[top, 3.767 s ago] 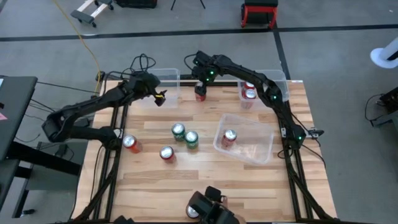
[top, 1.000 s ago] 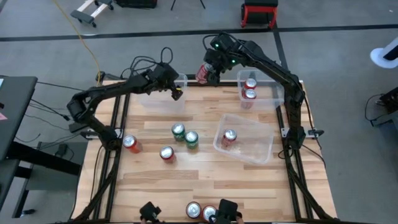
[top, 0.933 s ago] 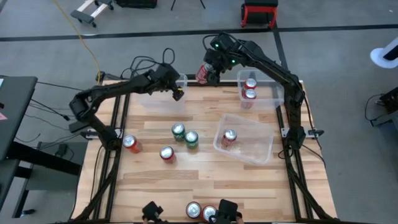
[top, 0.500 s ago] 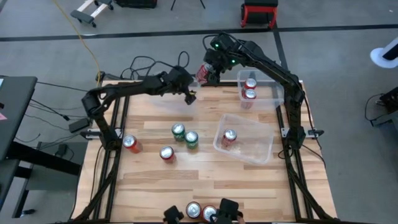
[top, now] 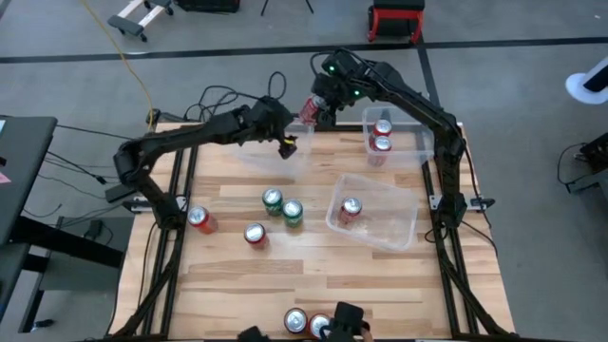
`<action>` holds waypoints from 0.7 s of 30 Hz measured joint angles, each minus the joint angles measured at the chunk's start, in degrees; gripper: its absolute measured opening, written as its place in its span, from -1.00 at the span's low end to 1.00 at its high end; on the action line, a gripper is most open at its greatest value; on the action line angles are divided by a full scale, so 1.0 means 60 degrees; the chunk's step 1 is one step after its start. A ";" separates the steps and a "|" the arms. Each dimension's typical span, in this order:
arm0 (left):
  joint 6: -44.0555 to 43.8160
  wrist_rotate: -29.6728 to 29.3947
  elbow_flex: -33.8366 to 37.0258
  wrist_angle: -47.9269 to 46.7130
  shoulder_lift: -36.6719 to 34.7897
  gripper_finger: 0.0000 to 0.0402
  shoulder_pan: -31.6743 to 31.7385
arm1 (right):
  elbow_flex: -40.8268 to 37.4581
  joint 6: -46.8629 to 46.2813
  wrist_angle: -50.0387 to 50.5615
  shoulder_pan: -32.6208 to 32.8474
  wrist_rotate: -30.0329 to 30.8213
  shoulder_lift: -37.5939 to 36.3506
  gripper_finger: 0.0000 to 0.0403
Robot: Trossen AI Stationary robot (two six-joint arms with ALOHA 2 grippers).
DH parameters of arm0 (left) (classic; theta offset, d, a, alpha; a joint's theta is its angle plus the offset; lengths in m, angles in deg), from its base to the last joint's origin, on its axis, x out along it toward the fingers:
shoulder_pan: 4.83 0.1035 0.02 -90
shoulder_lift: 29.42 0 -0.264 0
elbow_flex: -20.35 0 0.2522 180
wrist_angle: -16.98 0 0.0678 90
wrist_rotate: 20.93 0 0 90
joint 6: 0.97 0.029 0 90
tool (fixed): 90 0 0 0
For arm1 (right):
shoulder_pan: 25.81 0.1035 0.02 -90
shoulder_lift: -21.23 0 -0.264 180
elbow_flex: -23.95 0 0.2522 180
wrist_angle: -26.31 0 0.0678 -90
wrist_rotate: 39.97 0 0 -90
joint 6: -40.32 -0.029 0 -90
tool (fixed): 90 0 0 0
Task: Sort soda cans
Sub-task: Put the top red-white soda can into the bottom transparent bin
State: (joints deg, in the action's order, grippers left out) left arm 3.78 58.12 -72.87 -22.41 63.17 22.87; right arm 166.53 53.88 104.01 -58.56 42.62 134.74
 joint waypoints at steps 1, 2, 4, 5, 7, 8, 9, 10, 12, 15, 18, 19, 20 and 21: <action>0.0000 -0.0001 -0.0007 -0.0277 -0.0227 0.52 0.0000 | 0.0000 0.0005 -0.0045 -0.0003 -0.0001 0.0000 0.46; 0.0002 -0.0004 -0.0007 -0.0573 -0.0483 0.52 0.0000 | 0.0000 0.0019 -0.0113 -0.0002 0.0003 0.0000 0.46; 0.0022 -0.0053 -0.0005 -0.1128 -0.0987 0.52 0.0000 | 0.0000 0.0046 -0.0292 0.0058 0.0008 0.0012 0.46; 0.0025 -0.0132 0.0041 -0.1240 -0.1252 0.52 0.0002 | 0.0000 0.0044 -0.0430 0.0099 0.0010 0.0015 0.46; 0.0022 -0.0416 0.0283 -0.1337 -0.1826 0.52 0.0051 | 0.0000 0.0051 -0.0799 0.0207 0.0007 0.0025 0.46; -0.0026 -0.0632 0.0432 -0.1344 -0.2109 0.52 0.0080 | 0.0000 0.0067 -0.0995 0.0273 0.0003 0.0033 0.46; -0.0126 -0.0845 0.0565 -0.1352 -0.2351 0.52 0.0119 | 0.0000 0.0084 -0.1200 0.0358 -0.0001 0.0084 0.46; -0.0269 -0.1051 0.0716 -0.1367 -0.2610 0.52 0.0147 | 0.0000 0.0085 -0.1453 0.0462 -0.0033 0.0150 0.46; -0.0607 -0.1409 0.1098 -0.1366 -0.3116 0.52 0.0208 | -0.0004 0.0120 -0.1774 0.0527 -0.0247 0.0251 0.46; -0.1069 -0.1576 0.1684 -0.1283 -0.3746 0.52 0.0215 | -0.0007 0.0225 -0.2159 0.0684 -0.0452 0.0665 0.46; -0.1439 -0.1576 0.2308 -0.1259 -0.4232 0.52 0.0204 | -0.0012 0.0229 -0.2238 0.0708 -0.0553 0.1217 0.46; -0.1538 -0.1576 0.2523 -0.1232 -0.4381 0.52 0.0195 | -0.0015 0.0236 -0.2242 0.0721 -0.0523 0.1411 0.46; -0.1628 -0.1576 0.2714 -0.1230 -0.4492 0.52 0.0173 | -0.0015 0.0248 -0.2309 0.0703 -0.0501 0.1649 0.46; -0.1712 -0.1580 0.2876 -0.1151 -0.4594 0.52 0.0159 | -0.0015 0.0248 -0.2364 0.0667 -0.0507 0.1840 0.46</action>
State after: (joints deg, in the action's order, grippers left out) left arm -6.49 48.64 -55.62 -29.32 35.60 23.83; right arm 166.44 55.36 89.83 -54.56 39.57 145.78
